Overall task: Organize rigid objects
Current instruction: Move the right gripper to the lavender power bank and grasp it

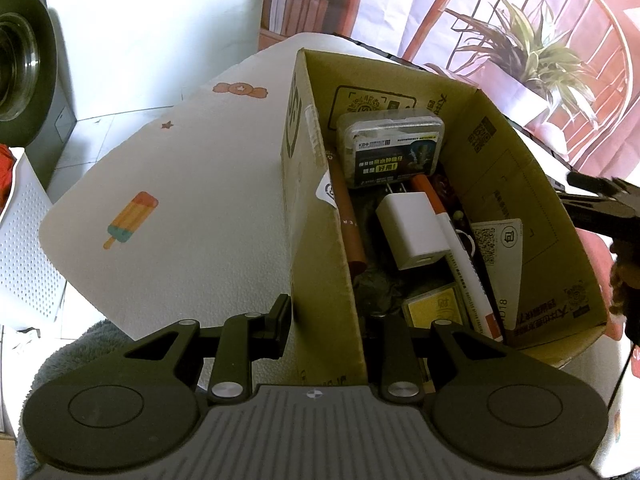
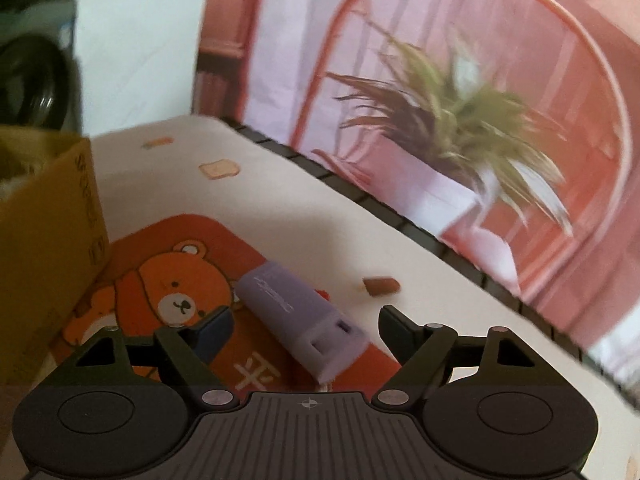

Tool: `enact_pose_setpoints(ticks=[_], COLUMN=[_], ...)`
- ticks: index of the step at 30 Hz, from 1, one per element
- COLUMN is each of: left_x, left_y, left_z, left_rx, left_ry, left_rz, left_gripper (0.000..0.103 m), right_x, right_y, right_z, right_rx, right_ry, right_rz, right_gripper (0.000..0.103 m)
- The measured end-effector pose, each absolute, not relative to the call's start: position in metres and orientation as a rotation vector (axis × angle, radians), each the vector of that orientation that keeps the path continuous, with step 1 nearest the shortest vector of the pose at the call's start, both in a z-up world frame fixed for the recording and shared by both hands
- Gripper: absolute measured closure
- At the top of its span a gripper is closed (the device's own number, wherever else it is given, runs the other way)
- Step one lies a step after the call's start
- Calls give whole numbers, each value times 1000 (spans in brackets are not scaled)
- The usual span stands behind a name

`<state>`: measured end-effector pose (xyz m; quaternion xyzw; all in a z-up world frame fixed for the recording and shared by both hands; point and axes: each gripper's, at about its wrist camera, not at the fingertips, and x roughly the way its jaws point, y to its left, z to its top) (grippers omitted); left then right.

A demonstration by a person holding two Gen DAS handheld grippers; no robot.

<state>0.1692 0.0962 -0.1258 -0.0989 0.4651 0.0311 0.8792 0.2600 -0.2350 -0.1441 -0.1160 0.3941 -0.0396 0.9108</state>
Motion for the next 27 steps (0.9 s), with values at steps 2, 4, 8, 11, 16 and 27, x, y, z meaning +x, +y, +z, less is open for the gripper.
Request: enact_pose_setpoints(ticks=[2,4,8,11,16,27], left_x=[169,169,169,169,169,170], left_y=[96,96,96,96,96,96], left_z=[-126,-126,-126,-126,-126,-126], left_rx=[-206,-206,-206,-206,-206,-206], left_ry=[970,967,967,967,967,967], left_rz=[65,65,65,65,65,65], left_gripper=[76,76,76,76,76,76], right_x=[268,274,282,285,283,262], right_y=[-231,-229,-227,-229,-231,-237], right_z=[-149,-153,-157,-160,-165,-156], right_rx=[-272,-291,-298,-289,-251,-103], right_ry=[825,839,856,872,896,889], right_rz=[-67,-55,-44,-37,-30,-51], right_gripper=[27,28,29,36,57,66])
